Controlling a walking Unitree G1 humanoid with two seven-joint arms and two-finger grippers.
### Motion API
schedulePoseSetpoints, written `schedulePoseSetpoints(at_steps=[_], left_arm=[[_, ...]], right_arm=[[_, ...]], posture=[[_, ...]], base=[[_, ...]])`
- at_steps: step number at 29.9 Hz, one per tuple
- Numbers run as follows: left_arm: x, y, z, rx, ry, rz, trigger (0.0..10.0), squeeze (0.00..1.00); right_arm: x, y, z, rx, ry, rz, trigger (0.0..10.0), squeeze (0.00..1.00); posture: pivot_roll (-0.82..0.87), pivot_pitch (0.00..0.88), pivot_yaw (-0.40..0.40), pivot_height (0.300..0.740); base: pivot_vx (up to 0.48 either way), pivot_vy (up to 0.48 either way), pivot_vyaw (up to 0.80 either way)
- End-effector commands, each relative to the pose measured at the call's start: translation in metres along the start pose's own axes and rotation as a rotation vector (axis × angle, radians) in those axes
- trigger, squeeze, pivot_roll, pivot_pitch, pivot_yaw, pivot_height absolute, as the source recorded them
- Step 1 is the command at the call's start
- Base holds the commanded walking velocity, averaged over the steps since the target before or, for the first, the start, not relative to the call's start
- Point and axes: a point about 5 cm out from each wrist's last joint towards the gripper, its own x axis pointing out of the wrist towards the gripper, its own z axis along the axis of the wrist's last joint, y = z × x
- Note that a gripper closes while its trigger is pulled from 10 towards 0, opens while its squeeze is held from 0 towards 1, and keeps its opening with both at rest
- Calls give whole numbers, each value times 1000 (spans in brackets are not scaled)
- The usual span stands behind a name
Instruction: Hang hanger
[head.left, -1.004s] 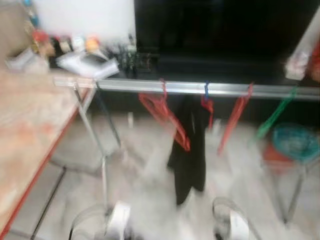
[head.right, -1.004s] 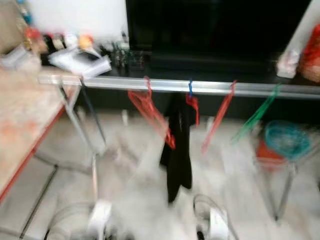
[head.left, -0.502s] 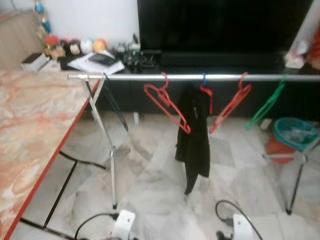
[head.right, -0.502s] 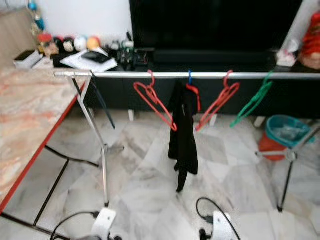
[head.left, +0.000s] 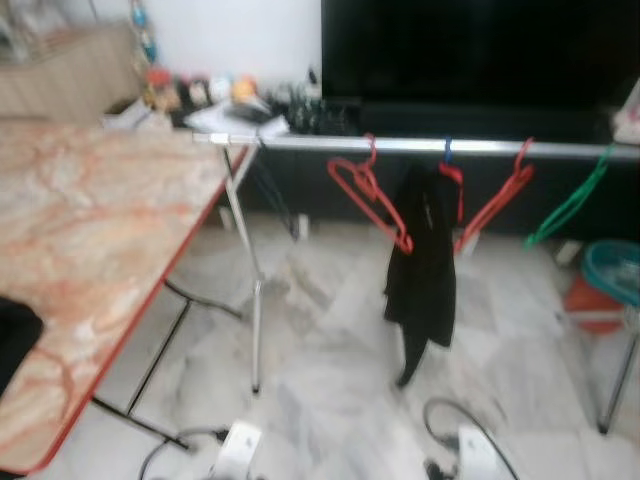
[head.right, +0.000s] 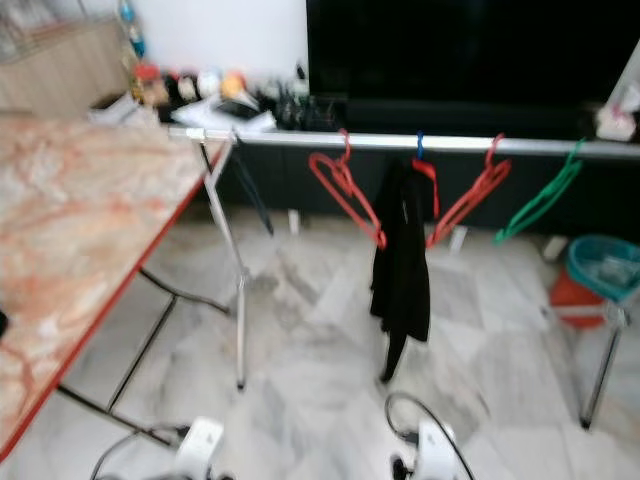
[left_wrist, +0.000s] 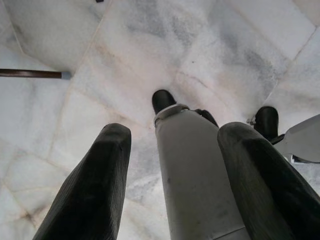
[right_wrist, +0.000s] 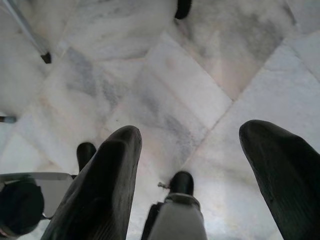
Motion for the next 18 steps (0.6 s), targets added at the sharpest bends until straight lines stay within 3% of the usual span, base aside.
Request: schedulePoseSetpoints(at_steps=[1,14,18], left_arm=[[0,-3,1,7,0,-3,10000,0],[0,-1,2,45,6,13,10000,0],[0,-1,2,49,1,22,10000,0]], right_arm=[[-1,-6,-4,-4,20,-16,10000,0],[-1,-6,-4,-18,25,-15,10000,0],[-1,-6,-4,-20,27,-17,10000,0]], posture=[[-8,0,-15,740],[-8,0,-12,740],[-7,0,-13,740]], base=[[0,0,-700],[0,0,-758],[0,-433,-755]])
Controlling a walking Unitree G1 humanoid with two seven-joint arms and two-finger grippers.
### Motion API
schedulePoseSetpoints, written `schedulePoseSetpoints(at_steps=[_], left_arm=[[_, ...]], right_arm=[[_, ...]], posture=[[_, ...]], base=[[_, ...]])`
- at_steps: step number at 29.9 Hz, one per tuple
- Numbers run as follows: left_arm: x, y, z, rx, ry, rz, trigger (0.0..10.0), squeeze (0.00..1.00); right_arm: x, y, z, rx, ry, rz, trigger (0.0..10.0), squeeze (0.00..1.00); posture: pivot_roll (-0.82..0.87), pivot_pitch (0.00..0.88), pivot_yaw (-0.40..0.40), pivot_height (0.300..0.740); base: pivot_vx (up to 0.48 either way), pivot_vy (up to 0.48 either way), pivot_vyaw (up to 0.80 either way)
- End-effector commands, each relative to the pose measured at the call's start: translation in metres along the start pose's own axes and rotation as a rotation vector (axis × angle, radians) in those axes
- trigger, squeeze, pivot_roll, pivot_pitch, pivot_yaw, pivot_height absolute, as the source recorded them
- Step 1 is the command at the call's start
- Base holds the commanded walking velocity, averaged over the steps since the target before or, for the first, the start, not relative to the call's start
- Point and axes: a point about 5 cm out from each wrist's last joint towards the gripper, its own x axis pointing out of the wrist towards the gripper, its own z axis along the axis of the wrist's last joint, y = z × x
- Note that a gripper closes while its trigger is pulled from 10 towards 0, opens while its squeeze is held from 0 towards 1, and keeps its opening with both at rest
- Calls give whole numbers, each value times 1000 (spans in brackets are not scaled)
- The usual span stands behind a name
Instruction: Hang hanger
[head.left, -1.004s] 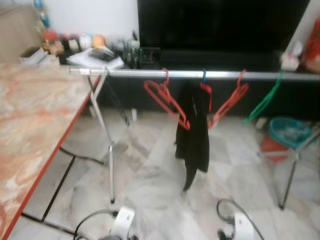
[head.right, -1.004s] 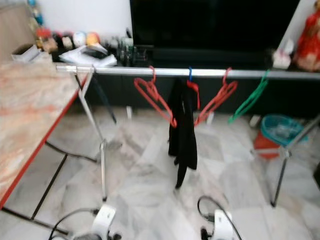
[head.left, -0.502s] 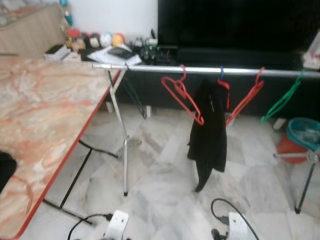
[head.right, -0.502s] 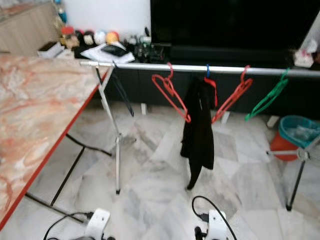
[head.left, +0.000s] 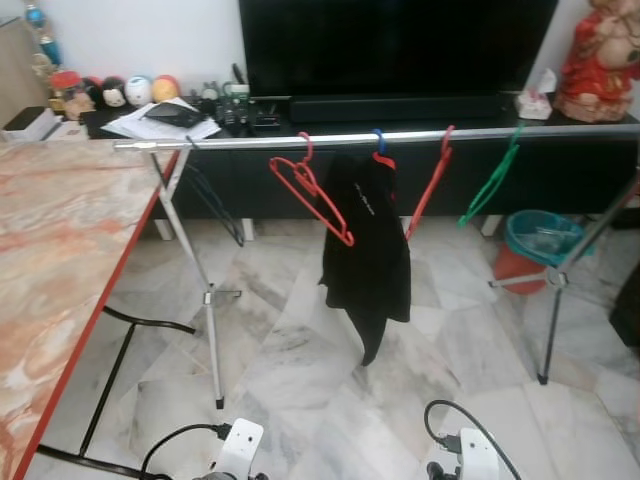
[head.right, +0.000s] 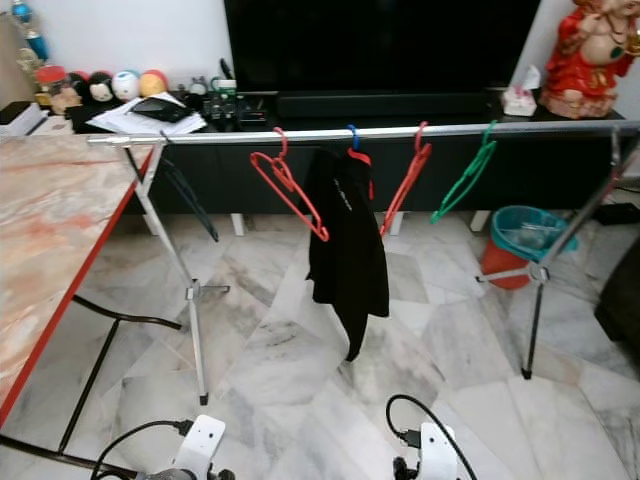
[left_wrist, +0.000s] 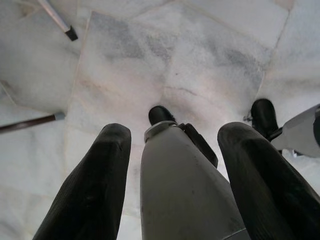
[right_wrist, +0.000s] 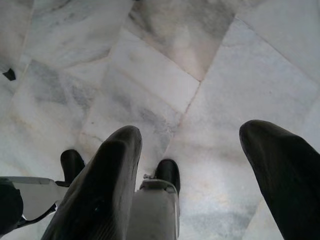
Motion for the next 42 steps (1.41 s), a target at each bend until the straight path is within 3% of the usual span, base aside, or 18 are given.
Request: schedulePoseSetpoints(at_steps=[1,13,42], left_arm=[[0,0,-2,2,8,7,10000,0],[0,0,-2,6,9,10,10000,0],[0,0,-2,-13,16,12,10000,0]], right_arm=[[0,0,-2,2,14,-5,10000,0],[0,-1,-2,-1,14,-8,10000,0],[0,-1,-2,7,9,-14,10000,0]], posture=[[-7,0,-13,740],[-8,0,-12,740],[-13,4,-9,740]], base=[[0,-480,-756],[0,-219,-756],[0,0,-755]])
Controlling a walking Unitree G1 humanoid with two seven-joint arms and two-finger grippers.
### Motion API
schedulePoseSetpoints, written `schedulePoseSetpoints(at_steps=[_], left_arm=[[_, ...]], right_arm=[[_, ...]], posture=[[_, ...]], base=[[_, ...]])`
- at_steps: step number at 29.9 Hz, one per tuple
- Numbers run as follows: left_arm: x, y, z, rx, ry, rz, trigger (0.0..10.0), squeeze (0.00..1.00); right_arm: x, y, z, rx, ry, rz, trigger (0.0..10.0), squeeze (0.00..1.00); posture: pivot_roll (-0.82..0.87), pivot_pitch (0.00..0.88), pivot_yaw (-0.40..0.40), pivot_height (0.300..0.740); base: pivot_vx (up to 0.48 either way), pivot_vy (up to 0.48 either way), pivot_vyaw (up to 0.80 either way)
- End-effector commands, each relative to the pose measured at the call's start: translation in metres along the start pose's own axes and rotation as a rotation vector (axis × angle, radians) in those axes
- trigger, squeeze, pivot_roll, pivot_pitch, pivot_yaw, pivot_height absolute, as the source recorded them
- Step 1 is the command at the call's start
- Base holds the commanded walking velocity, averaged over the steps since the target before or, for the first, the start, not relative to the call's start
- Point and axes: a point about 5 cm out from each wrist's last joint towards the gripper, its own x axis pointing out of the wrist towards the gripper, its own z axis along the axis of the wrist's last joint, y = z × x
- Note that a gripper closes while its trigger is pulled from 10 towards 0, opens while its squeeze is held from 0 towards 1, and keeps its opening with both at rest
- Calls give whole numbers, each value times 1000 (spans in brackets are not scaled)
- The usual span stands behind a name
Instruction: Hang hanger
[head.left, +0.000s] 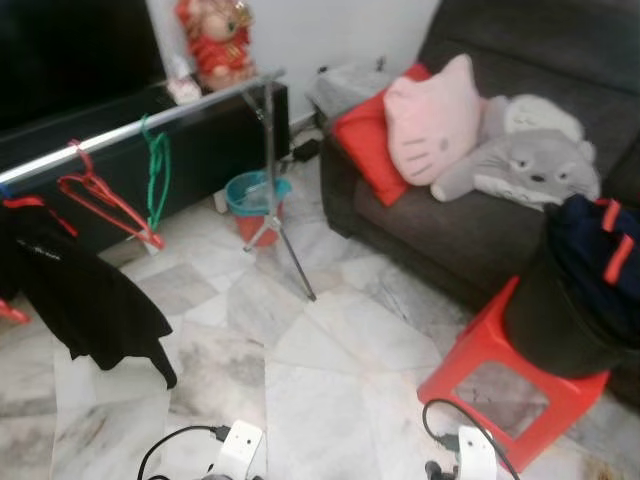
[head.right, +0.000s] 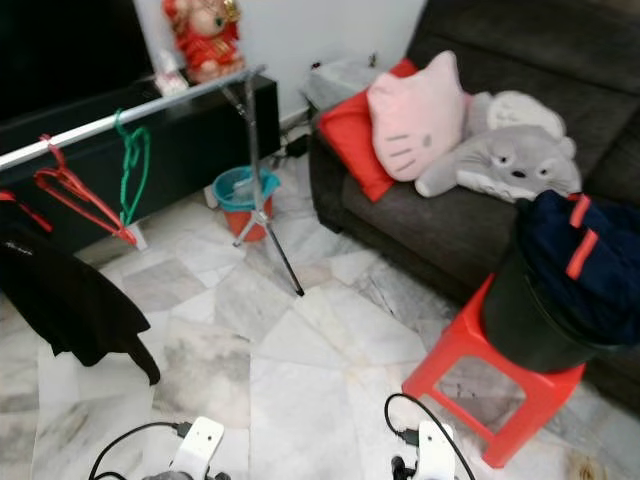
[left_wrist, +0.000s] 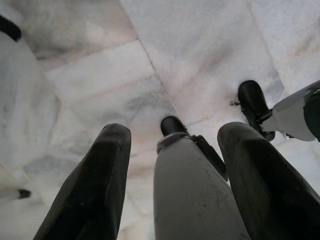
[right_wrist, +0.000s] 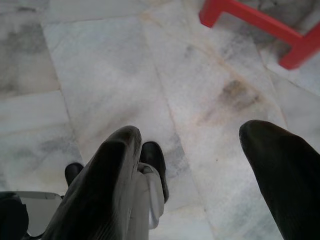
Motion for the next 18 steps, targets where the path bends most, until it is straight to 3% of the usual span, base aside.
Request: schedulePoseSetpoints(at_steps=[1,18], left_arm=[[0,-1,0,-13,6,1,10000,0],[0,-1,0,-28,0,5,10000,0]], right_arm=[[0,-2,-1,4,5,-7,10000,0],[0,-2,-2,1,5,-7,10000,0]], posture=[[-13,4,-9,740],[-11,3,-10,740]], base=[[0,0,-756],[0,0,-756]])
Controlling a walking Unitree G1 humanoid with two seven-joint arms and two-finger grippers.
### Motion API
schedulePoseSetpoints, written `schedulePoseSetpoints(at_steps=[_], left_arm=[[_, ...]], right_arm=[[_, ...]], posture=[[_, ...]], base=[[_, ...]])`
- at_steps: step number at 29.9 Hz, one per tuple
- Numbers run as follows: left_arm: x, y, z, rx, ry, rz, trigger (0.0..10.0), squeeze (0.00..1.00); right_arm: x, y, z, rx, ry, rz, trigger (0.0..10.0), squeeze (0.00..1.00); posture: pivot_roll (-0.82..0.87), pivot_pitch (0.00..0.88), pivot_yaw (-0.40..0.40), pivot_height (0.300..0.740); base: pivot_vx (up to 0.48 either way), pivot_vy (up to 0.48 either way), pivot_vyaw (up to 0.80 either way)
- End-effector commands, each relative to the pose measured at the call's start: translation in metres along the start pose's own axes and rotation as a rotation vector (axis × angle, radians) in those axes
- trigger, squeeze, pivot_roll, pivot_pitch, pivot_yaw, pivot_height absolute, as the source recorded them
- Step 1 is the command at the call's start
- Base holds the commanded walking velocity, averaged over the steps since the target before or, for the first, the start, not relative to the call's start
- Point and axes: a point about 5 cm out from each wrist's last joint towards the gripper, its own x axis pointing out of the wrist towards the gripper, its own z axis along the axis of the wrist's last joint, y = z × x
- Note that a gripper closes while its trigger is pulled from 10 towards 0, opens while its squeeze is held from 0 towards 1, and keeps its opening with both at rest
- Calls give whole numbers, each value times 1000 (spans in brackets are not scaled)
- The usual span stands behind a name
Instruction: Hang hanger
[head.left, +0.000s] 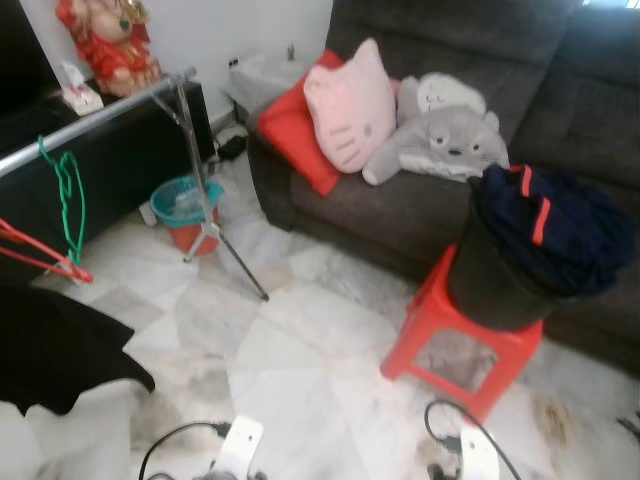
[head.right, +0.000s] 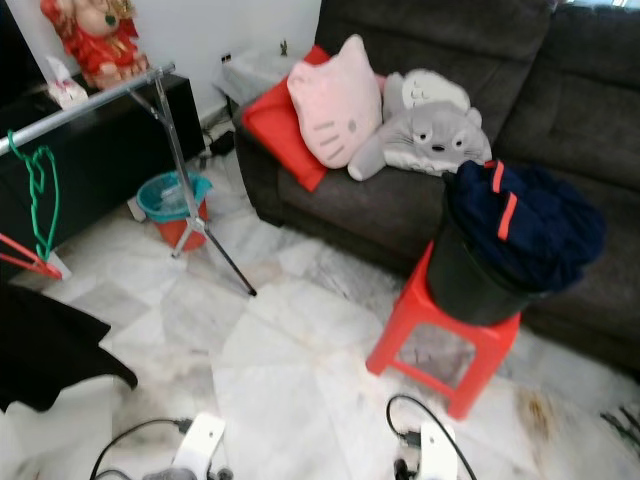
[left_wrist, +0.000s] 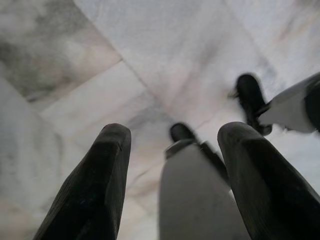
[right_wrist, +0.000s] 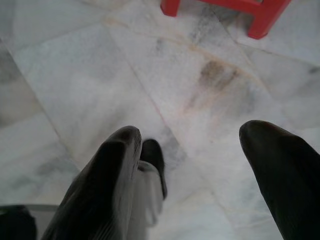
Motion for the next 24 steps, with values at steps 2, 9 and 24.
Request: schedulePoseSetpoints(at_steps=[2,9,24], left_arm=[[1,-4,4,-12,-7,-3,10000,0],[1,-4,4,-12,-9,-2,10000,0],[1,-4,4,-25,-15,-1,10000,0]], right_arm=[[-2,-6,-7,1,20,-18,10000,0],[-2,-6,-7,0,19,-17,10000,0],[-2,-6,-7,-1,19,-15,10000,0]], posture=[[-11,1,-10,740],[-11,1,-10,740],[-9,0,-10,740]], base=[[0,0,-756],[0,0,-754],[0,0,-755]])
